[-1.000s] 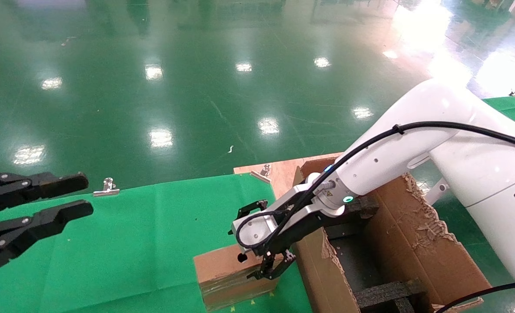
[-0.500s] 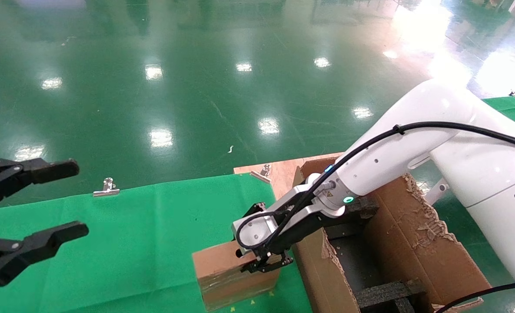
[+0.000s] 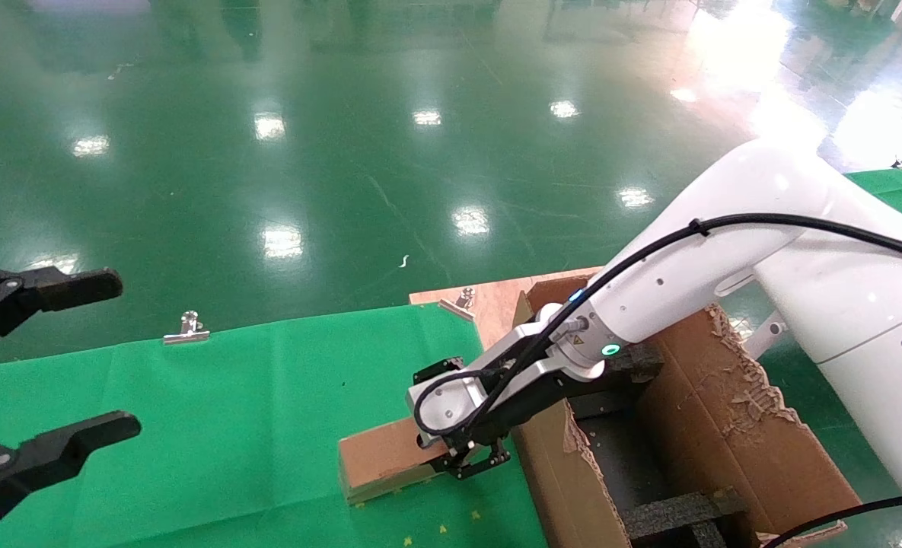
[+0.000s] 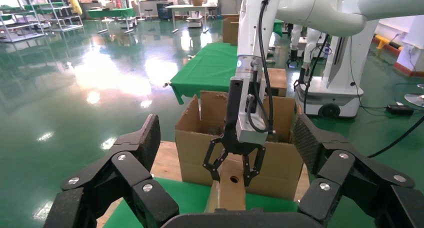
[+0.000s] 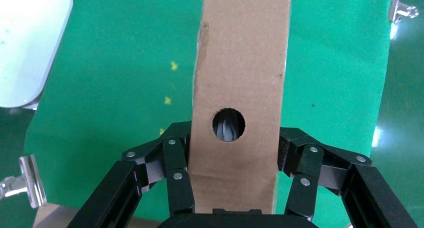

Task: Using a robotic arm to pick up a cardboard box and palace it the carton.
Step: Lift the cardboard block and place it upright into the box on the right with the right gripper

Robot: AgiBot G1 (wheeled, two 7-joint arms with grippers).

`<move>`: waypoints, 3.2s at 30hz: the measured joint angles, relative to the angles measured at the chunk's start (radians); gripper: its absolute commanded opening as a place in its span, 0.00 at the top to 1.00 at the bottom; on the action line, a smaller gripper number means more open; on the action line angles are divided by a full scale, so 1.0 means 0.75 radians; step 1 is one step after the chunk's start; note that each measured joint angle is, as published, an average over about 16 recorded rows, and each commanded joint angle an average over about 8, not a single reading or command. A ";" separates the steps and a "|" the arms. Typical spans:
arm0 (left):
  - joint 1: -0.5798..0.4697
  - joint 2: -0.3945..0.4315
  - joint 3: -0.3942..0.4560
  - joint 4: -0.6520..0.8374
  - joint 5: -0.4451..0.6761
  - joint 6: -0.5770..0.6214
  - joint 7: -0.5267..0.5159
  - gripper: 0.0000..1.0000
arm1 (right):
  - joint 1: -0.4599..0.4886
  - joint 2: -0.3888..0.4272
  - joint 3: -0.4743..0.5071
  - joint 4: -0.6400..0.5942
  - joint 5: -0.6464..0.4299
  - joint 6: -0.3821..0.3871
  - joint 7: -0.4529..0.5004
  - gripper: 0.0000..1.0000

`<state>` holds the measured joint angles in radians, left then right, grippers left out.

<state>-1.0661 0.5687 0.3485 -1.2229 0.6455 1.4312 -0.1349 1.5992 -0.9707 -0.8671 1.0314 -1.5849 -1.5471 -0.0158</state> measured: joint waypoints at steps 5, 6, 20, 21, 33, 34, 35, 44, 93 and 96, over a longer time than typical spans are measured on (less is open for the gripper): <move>0.000 0.000 0.000 0.000 0.000 0.000 0.000 0.00 | 0.073 0.018 -0.004 -0.050 0.071 -0.028 -0.041 1.00; 0.000 0.000 0.000 0.000 0.000 0.000 0.000 0.00 | 0.094 0.024 -0.008 -0.062 0.089 -0.033 -0.053 1.00; 0.000 0.000 0.000 0.000 0.000 0.000 0.000 0.00 | 0.511 0.149 -0.161 -0.290 0.327 -0.061 -0.260 1.00; 0.000 0.000 0.000 0.000 0.000 0.000 0.000 0.00 | 0.536 0.155 -0.175 -0.305 0.338 -0.060 -0.274 1.00; 0.000 0.000 0.000 0.000 0.000 0.000 0.000 0.00 | 0.705 0.238 -0.351 -0.438 0.460 -0.062 -0.369 1.00; 0.000 0.000 0.000 0.000 0.000 0.000 0.000 0.00 | 0.713 0.251 -0.368 -0.445 0.470 -0.062 -0.373 1.00; 0.000 0.000 0.000 0.000 0.000 0.000 0.000 0.00 | 0.722 0.264 -0.384 -0.452 0.481 -0.063 -0.375 1.00; 0.000 0.000 0.000 0.000 0.000 0.000 0.000 0.00 | 0.803 0.427 -0.540 -0.500 0.540 -0.064 -0.379 1.00; 0.000 0.000 0.000 0.000 -0.001 0.000 0.000 0.00 | 0.717 0.736 -0.960 -0.749 0.627 0.207 0.250 1.00; 0.000 0.000 0.000 0.000 -0.001 0.000 0.000 0.00 | 0.688 0.759 -0.971 -0.714 0.627 0.270 0.397 1.00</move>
<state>-1.0658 0.5684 0.3486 -1.2226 0.6450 1.4310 -0.1348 2.1149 -0.4012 -1.5950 0.4960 -1.1150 -1.3449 0.2817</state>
